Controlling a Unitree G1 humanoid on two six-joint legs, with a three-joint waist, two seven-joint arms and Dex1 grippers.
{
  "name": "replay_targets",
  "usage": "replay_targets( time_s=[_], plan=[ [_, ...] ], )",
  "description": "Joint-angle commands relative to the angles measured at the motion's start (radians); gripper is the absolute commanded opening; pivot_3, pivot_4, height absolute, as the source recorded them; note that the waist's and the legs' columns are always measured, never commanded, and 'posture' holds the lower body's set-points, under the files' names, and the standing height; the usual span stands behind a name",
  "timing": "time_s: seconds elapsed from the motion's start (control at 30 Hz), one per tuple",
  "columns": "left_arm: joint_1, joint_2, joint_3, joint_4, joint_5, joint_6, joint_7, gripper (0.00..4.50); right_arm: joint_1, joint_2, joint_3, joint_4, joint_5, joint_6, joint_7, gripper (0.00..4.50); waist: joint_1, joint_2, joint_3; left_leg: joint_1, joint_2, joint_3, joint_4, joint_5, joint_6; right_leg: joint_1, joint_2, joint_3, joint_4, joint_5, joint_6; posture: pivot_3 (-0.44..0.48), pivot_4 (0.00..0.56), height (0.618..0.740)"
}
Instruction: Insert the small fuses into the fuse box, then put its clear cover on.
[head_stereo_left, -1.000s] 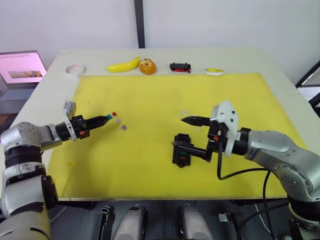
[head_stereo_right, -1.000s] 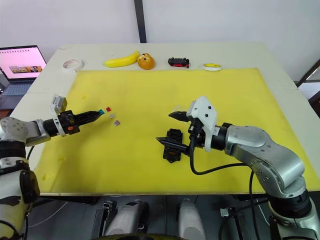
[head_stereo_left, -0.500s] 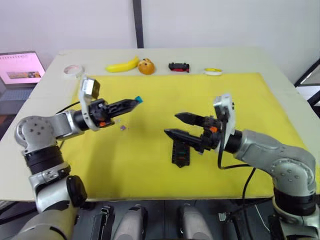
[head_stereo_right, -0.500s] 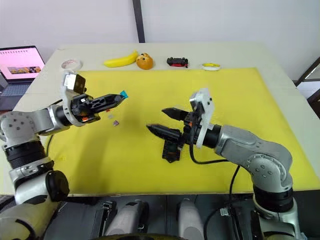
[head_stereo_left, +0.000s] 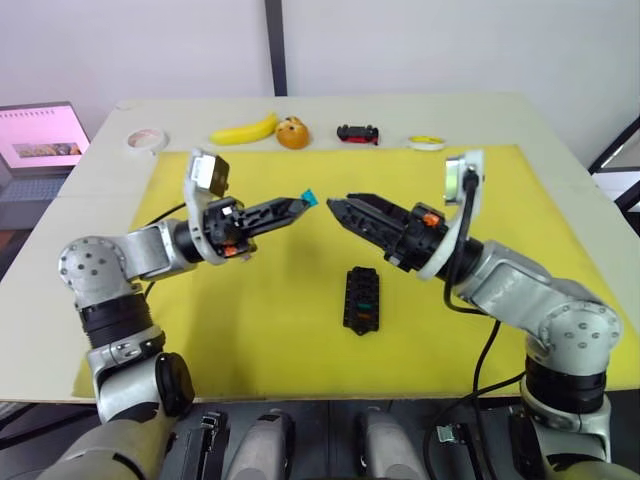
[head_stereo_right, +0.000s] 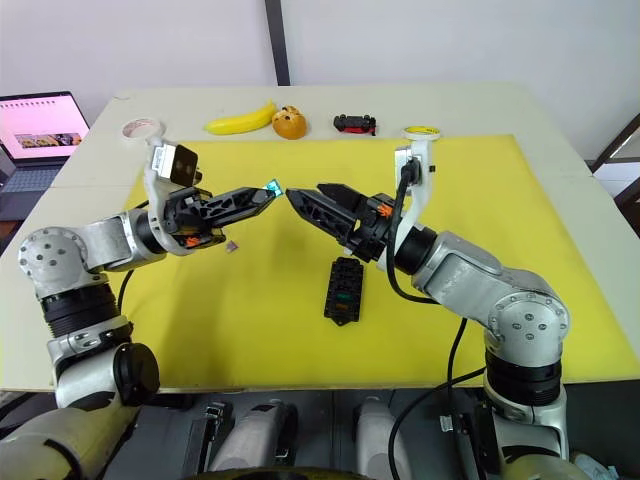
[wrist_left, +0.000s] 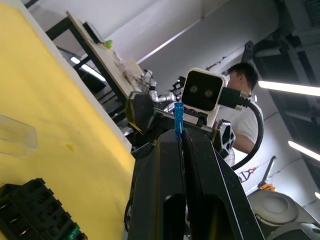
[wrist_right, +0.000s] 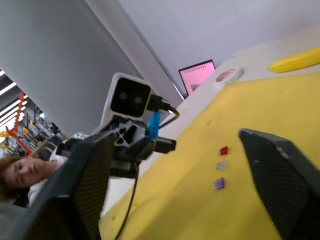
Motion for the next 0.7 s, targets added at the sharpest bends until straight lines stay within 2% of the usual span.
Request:
replay_targets(
  time_s=[0.03,0.3,0.43,0.7],
  plan=[
    [0.011,-0.002,-0.023,-0.012,-0.085,-0.035,0.038,0.00,-0.034,0.008,0.025,-0.007,0.024,-0.032,-0.029,2.88,0.000,0.000,0.000,0.000,0.000,0.000,0.000,0.000,0.000,0.000,0.000,0.000,0.000,0.000,0.000,0.000,0.150,0.740],
    [0.033,0.029,-0.083,-0.004,-0.167,-0.108,0.086,0.00,-0.040,-0.010,0.058,-0.009,0.031,-0.044,-0.038,2.88,0.001,0.000,0.000,0.000,0.000,0.000,0.000,0.000,0.000,0.000,0.000,0.000,0.000,0.000,0.000,0.000,0.150,0.740],
    [0.049,0.048,-0.117,-0.010,-0.214,-0.140,0.102,0.00,-0.036,-0.018,0.063,-0.011,0.050,-0.050,-0.043,1.75,0.001,0.000,0.000,0.000,0.000,0.000,0.000,0.000,0.000,0.000,0.000,0.000,0.000,0.000,0.000,0.000,0.150,0.740],
    [0.078,0.093,-0.175,-0.021,-0.291,-0.205,0.132,0.00,-0.015,-0.041,0.063,-0.023,0.077,-0.057,-0.049,1.75,0.001,0.000,0.000,0.000,0.000,0.000,0.000,-0.001,0.001,0.000,0.000,0.000,0.000,0.000,0.000,0.000,0.150,0.740]
  ],
)
